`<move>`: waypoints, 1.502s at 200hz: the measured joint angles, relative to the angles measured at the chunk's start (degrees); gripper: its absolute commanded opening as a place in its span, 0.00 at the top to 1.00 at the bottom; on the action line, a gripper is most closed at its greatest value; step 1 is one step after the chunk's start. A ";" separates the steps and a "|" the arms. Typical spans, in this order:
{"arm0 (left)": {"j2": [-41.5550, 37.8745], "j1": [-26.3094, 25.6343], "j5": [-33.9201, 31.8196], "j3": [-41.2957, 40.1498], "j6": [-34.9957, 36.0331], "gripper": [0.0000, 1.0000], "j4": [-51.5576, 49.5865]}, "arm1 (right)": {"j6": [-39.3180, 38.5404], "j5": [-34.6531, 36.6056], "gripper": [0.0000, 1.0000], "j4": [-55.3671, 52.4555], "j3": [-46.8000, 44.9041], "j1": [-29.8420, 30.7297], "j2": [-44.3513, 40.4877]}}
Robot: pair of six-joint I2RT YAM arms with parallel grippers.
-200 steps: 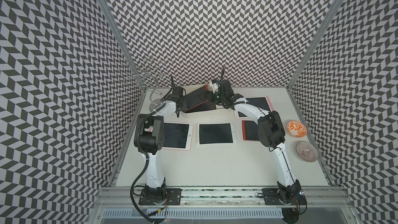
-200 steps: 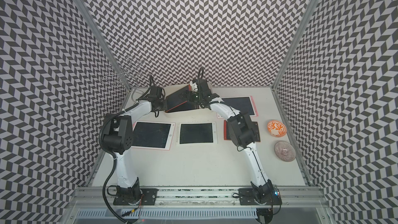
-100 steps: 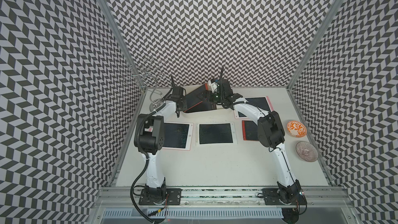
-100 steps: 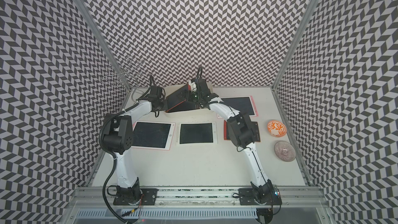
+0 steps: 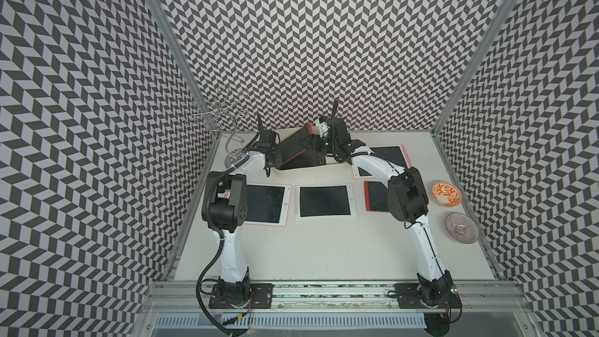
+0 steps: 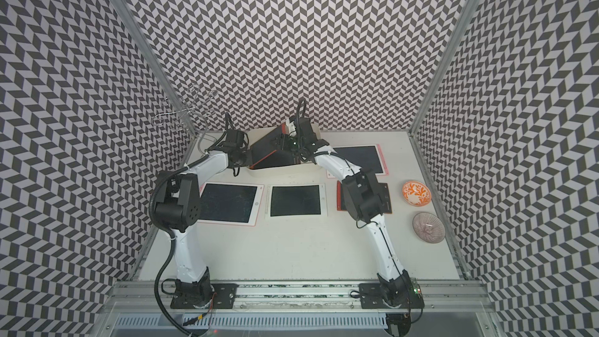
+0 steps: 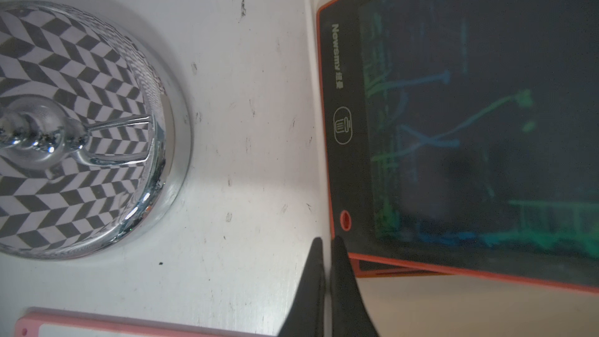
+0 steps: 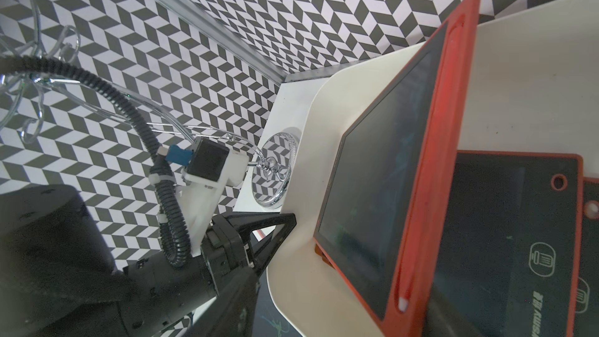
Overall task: Take out the writing tablet from the storage box
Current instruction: Pick up the writing tablet from the storage box.
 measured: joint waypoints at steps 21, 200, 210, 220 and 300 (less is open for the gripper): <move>0.00 0.00 0.15 0.00 0.00 1.00 0.00 | 0.04 0.70 0.52 0.22 -0.20 -0.04 0.00; -0.02 0.15 0.50 0.00 -0.09 1.00 -0.11 | 9.97 1.03 1.00 10.99 -17.03 -2.03 -7.19; -0.02 0.15 0.50 0.00 -0.13 1.00 -0.11 | 10.93 0.83 1.00 11.87 -18.40 -2.36 -7.63; -0.02 0.15 0.61 0.00 -0.24 1.00 -0.11 | 11.85 0.42 1.00 12.72 -19.37 -2.69 -7.87; -0.22 0.15 0.68 0.00 -0.28 0.94 -0.13 | 16.28 -4.00 1.00 16.04 -24.26 -4.98 -12.61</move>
